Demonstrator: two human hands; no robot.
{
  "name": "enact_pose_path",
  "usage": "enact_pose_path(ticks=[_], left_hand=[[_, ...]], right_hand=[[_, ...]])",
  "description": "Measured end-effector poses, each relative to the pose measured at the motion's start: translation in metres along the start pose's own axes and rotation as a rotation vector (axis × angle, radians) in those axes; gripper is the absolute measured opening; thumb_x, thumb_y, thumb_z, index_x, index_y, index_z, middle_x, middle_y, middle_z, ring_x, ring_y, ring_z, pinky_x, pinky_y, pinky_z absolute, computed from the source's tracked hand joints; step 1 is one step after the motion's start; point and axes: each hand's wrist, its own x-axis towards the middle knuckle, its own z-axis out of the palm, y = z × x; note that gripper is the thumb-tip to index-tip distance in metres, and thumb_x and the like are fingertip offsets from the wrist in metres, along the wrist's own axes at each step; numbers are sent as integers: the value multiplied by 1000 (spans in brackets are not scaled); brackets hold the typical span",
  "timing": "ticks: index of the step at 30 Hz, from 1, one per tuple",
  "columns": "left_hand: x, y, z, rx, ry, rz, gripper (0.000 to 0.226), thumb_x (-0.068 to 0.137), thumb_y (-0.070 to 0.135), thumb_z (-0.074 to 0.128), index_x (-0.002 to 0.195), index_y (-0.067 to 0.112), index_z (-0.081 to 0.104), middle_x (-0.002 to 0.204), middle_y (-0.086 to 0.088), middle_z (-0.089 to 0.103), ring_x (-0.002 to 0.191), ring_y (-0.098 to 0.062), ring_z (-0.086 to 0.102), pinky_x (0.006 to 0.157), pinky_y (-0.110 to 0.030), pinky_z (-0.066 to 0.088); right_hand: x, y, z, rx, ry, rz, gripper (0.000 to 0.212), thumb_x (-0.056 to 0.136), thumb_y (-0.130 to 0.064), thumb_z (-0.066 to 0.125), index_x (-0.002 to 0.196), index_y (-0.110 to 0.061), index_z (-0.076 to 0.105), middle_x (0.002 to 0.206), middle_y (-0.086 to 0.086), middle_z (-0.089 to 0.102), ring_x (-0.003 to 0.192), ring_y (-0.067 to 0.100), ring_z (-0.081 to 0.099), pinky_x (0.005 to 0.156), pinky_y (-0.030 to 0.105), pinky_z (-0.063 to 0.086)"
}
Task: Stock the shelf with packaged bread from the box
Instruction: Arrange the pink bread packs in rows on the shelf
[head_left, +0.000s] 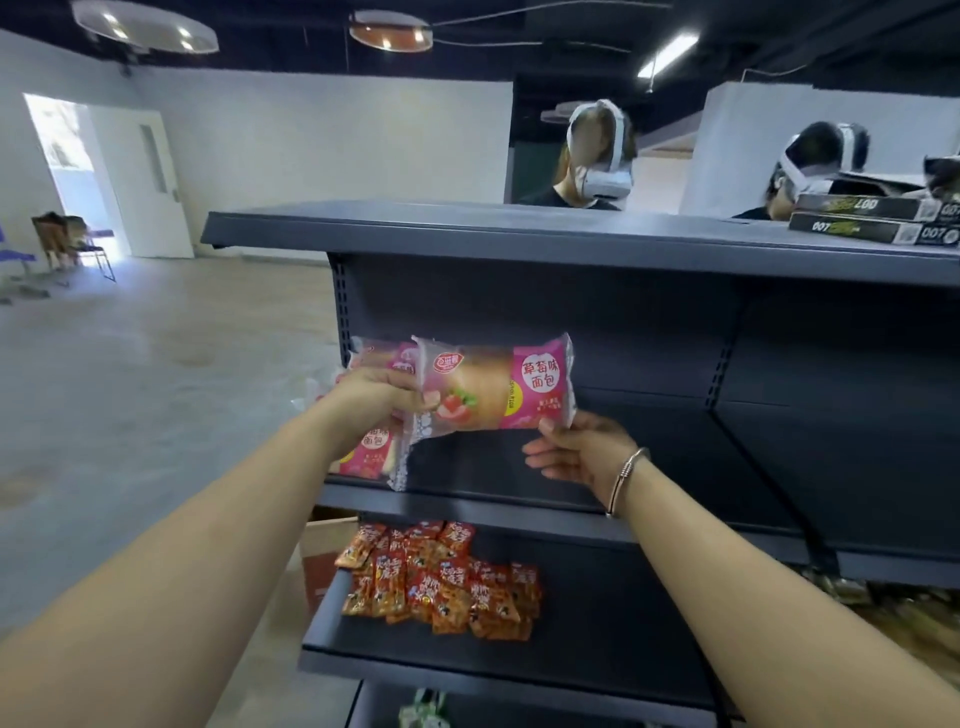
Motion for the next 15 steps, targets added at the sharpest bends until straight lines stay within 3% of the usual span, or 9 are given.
enact_pose_path(ticks=[2, 5, 9, 11, 13, 15], left_hand=[[10, 4, -1, 42, -19, -2, 12, 76, 1, 69, 87, 6, 69, 98, -14, 69, 95, -33, 62, 82, -38, 52], [27, 8, 3, -50, -84, -24, 30, 79, 0, 66, 107, 7, 62, 106, -12, 66, 99, -26, 63, 85, -34, 52], [53, 7, 8, 30, -178, -25, 44, 87, 31, 59, 126, 11, 53, 128, -6, 57, 113, -23, 55, 90, -30, 46], [68, 5, 8, 113, -149, -10, 40, 90, 35, 55, 120, 9, 56, 114, -4, 59, 99, -20, 56, 87, -29, 48], [86, 3, 5, 170, -128, 19, 17, 91, 24, 56, 92, 8, 62, 83, -3, 60, 78, -17, 57, 68, -22, 51], [104, 1, 2, 219, -104, 45, 21, 90, 15, 59, 70, 9, 57, 55, 2, 57, 52, -7, 56, 47, -12, 47]], right_hand=[[8, 0, -2, -17, 50, -9, 2, 87, -11, 61, 86, -10, 59, 57, 0, 71, 49, 9, 67, 51, 19, 54], [20, 6, -1, -32, 126, 12, 7, 88, -10, 60, 80, -11, 60, 56, 0, 69, 45, 9, 65, 50, 20, 53], [38, 19, 4, 53, 222, 40, 8, 87, -10, 62, 78, -12, 61, 57, 1, 68, 43, 10, 63, 48, 20, 54], [48, 22, 5, 69, 227, 46, 5, 87, -11, 62, 82, -13, 62, 65, 4, 69, 47, 11, 65, 50, 21, 54], [61, 23, 3, 107, 165, 64, 6, 88, -8, 58, 86, -10, 62, 64, 2, 72, 51, 11, 67, 50, 20, 53], [73, 22, 0, 145, 87, 108, 13, 90, -3, 50, 90, -6, 62, 64, 1, 73, 55, 11, 69, 51, 20, 54]])
